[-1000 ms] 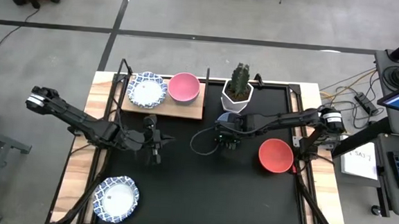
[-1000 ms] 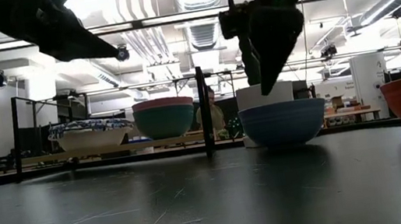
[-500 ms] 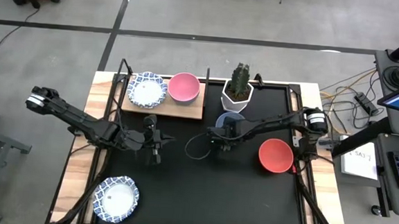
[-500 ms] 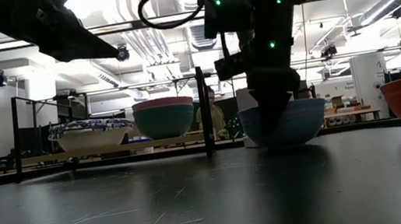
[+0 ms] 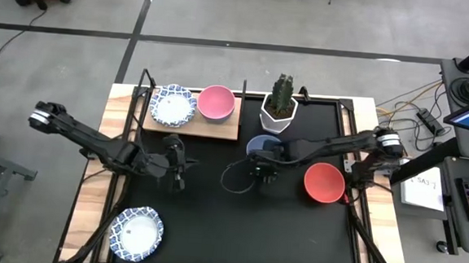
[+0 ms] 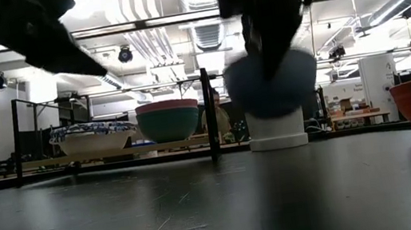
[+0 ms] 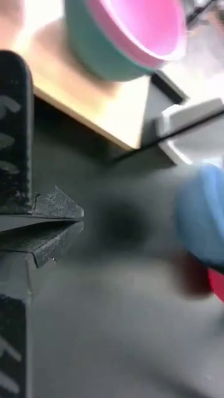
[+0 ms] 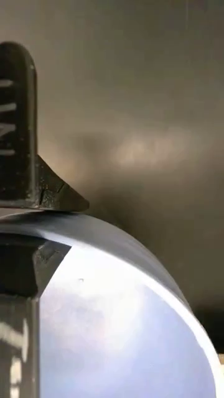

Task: Place and stack bowls onto a shelf
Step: Stack the blue bowl on top of the pink bowl on the shelf

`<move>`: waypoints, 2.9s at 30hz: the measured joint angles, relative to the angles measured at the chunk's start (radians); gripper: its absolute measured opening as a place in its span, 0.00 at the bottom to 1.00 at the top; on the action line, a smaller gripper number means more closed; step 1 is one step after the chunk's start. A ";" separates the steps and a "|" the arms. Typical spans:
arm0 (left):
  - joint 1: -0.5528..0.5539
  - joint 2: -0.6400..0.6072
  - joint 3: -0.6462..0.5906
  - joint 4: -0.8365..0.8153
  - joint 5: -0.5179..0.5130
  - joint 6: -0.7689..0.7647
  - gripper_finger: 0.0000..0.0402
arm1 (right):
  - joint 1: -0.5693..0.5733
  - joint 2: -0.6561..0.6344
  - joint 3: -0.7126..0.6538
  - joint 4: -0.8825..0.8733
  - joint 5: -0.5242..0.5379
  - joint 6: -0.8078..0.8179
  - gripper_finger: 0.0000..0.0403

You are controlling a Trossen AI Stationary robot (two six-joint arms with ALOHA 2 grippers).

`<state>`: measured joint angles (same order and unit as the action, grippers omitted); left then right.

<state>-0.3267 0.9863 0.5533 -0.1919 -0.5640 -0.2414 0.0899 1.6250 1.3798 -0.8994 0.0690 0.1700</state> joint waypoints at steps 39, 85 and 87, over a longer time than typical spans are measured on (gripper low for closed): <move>-0.004 -0.203 -0.017 -0.079 -0.233 -0.135 0.00 | -0.257 0.239 0.180 0.997 0.272 -0.650 0.02; -0.004 -0.203 -0.018 -0.079 -0.265 -0.143 0.00 | -0.322 0.387 0.186 1.017 0.213 -0.362 0.08; -0.004 -0.203 -0.017 -0.080 -0.265 -0.143 0.00 | -0.321 0.389 0.186 1.016 0.213 -0.363 0.06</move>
<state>-0.3305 0.7837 0.5359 -0.2716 -0.8289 -0.3840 -0.2314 2.0140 1.5658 0.1166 0.2821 -0.1930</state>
